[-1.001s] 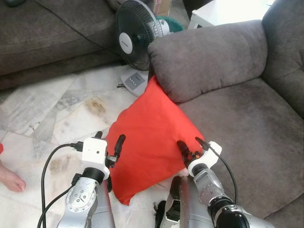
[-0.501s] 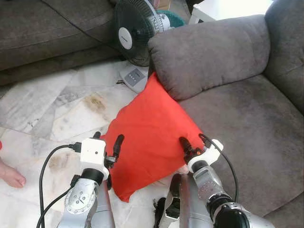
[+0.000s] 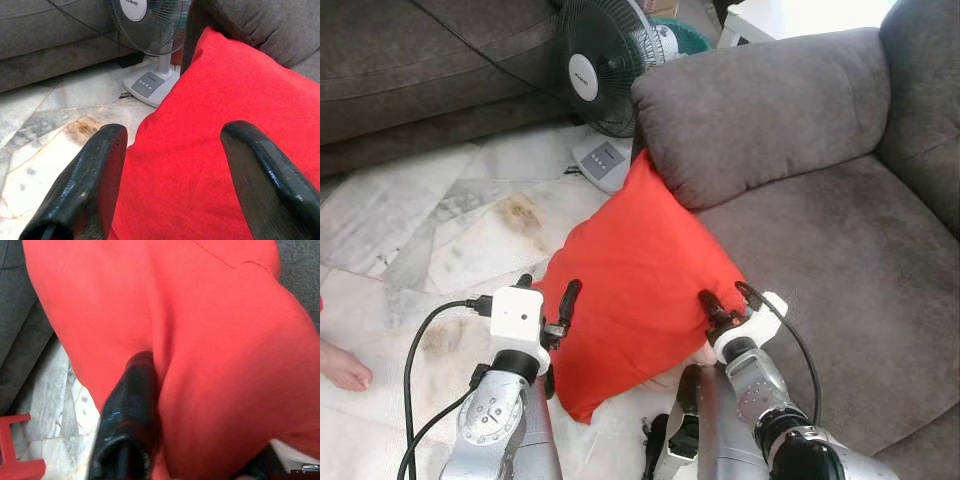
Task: Move the pillow to the sofa from floor
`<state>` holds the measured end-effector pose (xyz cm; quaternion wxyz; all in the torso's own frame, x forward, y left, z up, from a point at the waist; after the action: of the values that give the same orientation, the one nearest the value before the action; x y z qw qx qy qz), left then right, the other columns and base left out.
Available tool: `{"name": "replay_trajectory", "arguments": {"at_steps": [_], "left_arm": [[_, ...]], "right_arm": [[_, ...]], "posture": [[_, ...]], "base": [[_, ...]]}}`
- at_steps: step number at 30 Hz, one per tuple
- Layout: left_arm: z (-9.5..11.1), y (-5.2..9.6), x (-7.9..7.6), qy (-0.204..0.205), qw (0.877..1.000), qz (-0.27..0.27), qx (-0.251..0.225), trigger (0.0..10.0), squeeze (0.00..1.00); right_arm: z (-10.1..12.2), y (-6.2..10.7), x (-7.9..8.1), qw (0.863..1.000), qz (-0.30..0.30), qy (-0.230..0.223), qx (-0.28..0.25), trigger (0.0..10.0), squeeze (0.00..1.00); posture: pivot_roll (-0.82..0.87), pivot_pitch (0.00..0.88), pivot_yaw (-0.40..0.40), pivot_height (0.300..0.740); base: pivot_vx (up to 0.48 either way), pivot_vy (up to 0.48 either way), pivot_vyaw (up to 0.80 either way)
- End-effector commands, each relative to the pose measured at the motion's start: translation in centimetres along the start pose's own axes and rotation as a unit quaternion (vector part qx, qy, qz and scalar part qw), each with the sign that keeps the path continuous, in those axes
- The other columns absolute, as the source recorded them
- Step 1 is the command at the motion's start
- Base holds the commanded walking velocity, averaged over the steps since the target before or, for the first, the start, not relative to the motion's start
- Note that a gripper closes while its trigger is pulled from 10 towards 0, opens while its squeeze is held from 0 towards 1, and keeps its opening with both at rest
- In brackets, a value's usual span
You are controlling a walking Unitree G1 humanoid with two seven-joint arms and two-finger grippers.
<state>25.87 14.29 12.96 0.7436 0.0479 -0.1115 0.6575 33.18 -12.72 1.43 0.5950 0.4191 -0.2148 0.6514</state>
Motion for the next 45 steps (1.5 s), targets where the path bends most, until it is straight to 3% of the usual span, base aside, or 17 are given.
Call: {"name": "replay_trajectory", "arguments": {"at_steps": [1,22,23,32,45], "left_arm": [[-0.5,0.2,-0.4,0.007,1.000,-0.004,0.012,10.0,0.00],[-1.4,-2.1,0.8,0.007,1.000,0.009,0.010,10.0,0.00],[-1.4,-2.2,0.8,0.006,1.000,0.009,0.010,10.0,0.00],[-1.9,-3.1,1.7,-0.006,1.000,0.018,0.007,10.0,0.00],[-2.1,-3.9,2.3,-0.017,1.000,0.021,0.002,10.0,0.00]], "right_arm": [[-0.1,0.2,-0.3,1.000,-0.003,0.009,0.003,0.0,0.00],[1.0,-0.6,0.8,0.999,0.012,0.050,-0.002,0.0,0.00],[1.1,-0.6,0.8,0.998,0.013,0.056,-0.003,10.0,0.00],[2.7,0.0,0.8,0.988,0.038,0.149,-0.035,10.0,0.00],[4.6,1.3,0.2,0.977,0.043,0.183,-0.102,10.0,0.00]], "posture": [[0.35,0.293,-0.182,0.585],[0.34,0.178,-0.167,0.585],[0.34,0.178,-0.167,0.585],[0.29,0.110,-0.117,0.585],[0.25,0.070,-0.056,0.585]], "base": [[0.000,0.000,0.00],[0.000,0.000,0.00],[0.000,0.000,0.00],[0.000,0.000,0.00],[0.000,0.000,0.00]]}}
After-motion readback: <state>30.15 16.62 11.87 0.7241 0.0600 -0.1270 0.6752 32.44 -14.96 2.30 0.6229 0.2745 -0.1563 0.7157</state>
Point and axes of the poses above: a point about 5 cm out from each wrist's last joint towards the gripper, its own y axis pointing back from the gripper into the wrist, its own z axis along the axis of the wrist's last joint, x = y × z, the point moved 2 cm from there along -y, pointing out of the wrist towards the gripper, and after that the axes turned 8 degrees about -y, right-handed, at the moved point
